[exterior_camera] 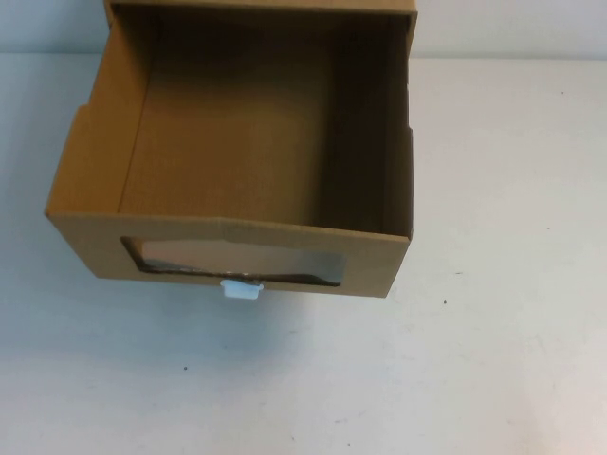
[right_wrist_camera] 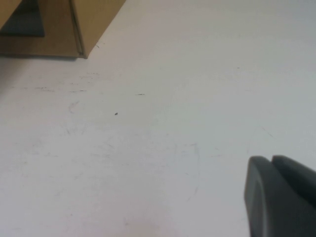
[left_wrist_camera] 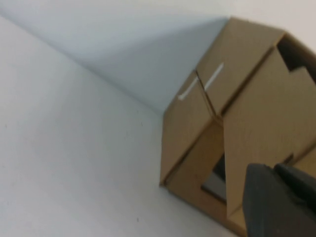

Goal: Close the shoe box

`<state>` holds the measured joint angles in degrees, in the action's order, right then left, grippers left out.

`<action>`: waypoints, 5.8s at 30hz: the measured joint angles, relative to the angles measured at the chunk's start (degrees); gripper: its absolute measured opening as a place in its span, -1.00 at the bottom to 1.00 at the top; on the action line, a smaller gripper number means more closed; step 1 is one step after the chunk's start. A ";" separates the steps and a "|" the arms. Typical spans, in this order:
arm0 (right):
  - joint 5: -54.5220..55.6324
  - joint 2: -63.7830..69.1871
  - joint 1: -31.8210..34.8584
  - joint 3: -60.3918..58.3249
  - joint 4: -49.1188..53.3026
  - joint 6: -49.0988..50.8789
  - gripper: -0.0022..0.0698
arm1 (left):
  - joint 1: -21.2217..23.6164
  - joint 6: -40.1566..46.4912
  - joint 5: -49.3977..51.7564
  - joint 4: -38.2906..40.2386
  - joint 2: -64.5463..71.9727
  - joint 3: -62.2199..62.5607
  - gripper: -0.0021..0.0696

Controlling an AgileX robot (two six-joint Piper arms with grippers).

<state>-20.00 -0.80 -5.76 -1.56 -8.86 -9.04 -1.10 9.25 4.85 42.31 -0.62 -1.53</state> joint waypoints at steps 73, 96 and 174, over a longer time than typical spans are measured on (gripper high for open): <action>11.08 0.00 0.00 0.00 -21.89 0.12 -0.97 | -4.07 33.76 60.41 6.69 118.51 128.92 -0.96; -30.10 34.33 0.00 37.33 -24.29 -2.52 -0.97 | -4.07 30.56 61.04 7.73 119.22 129.13 -0.96; -34.22 94.48 -37.28 88.65 -3.91 1.70 -0.97 | -3.52 28.52 62.72 9.18 119.34 129.13 -0.96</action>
<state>-54.23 93.68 -43.04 87.10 -12.77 -7.34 -4.62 37.77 67.57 51.48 118.72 127.61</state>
